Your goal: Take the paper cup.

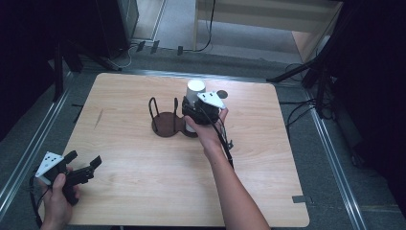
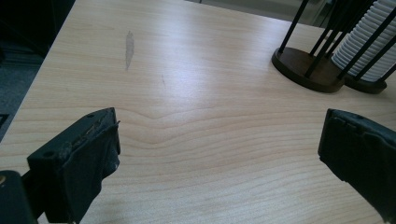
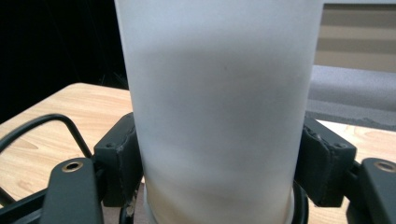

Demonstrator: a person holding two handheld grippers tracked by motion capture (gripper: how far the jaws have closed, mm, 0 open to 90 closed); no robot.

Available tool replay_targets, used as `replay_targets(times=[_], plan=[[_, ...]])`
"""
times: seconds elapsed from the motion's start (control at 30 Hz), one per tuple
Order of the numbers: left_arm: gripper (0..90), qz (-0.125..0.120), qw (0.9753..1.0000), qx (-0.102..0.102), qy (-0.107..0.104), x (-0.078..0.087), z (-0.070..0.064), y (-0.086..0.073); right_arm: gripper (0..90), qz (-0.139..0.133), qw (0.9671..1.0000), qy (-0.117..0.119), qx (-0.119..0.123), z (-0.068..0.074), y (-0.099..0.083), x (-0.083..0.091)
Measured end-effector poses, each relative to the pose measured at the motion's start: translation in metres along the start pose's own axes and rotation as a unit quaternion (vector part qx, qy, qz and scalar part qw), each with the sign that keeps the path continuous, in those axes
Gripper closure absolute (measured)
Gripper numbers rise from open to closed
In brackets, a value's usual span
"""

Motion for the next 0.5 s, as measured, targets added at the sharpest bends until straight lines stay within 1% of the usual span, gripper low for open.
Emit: replay_targets(times=[0.1,0.17,0.23,0.37,0.5], plan=[[0.0,0.0,1.0,0.0,0.0,0.0,0.0,0.0,27.0,-0.008,1.0,0.003,-0.002,0.001,0.007,0.003],[0.0,0.0,1.0,0.0,0.0,0.0,0.0,0.0,27.5,-0.015,0.9998,0.009,0.002,0.003,0.013,0.005],[0.0,-0.001,1.0,0.0,0.0,0.0,0.0,0.0,27.8,-0.017,0.9998,0.012,0.007,0.004,0.016,0.006],[0.0,-0.001,1.0,0.0,0.0,0.0,0.0,0.0,28.3,-0.021,0.9997,0.009,0.013,0.006,0.021,0.008],[0.0,-0.002,1.0,-0.001,0.0,0.0,0.0,0.0,28.5,-0.024,0.9995,0.002,0.018,0.007,0.027,0.011]])
Point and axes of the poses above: each handheld gripper's, and its own axes: x roughly backward along the jaws, y roughly out of its top, z roughly to its left, the point moved 8 cm from there along -x, roughly forward along the jaws, and after that the axes turned 4 degrees about -x, right-handed, at the moved point
